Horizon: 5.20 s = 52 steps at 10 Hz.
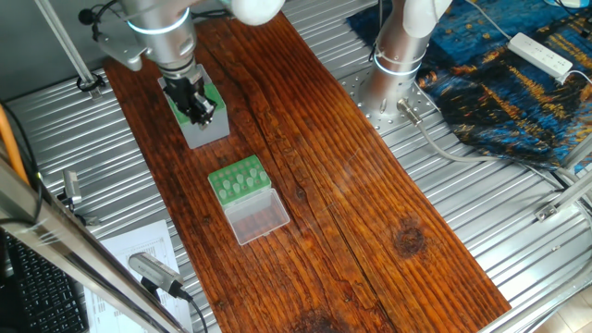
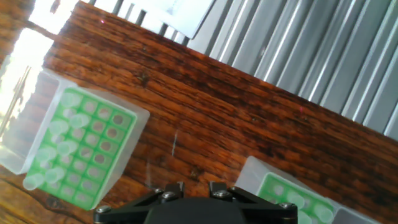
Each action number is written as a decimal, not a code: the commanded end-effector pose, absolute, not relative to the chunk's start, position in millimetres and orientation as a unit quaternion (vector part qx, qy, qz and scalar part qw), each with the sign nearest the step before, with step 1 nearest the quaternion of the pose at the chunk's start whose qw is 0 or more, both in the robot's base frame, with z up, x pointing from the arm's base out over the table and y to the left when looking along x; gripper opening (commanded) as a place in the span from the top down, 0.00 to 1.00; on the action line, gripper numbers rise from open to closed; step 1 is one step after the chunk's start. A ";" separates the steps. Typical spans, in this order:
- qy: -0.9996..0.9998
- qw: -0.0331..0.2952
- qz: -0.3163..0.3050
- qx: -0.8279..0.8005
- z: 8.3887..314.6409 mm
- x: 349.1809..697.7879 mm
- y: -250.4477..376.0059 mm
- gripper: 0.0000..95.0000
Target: Transfer all large pipette tips from one holder to another
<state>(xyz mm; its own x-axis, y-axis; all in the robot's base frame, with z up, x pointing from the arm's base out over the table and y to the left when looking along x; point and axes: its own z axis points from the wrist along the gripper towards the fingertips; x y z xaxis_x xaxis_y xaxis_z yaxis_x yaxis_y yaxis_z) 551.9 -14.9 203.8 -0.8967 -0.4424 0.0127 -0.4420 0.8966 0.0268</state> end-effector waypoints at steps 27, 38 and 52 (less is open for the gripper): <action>-0.934 0.018 -0.012 0.357 166.8 583.6 -124.9 0.80; -0.935 0.028 -0.012 0.353 153.7 579.6 -122.5 0.80; -0.935 0.032 0.004 0.353 150.1 575.7 -123.1 0.80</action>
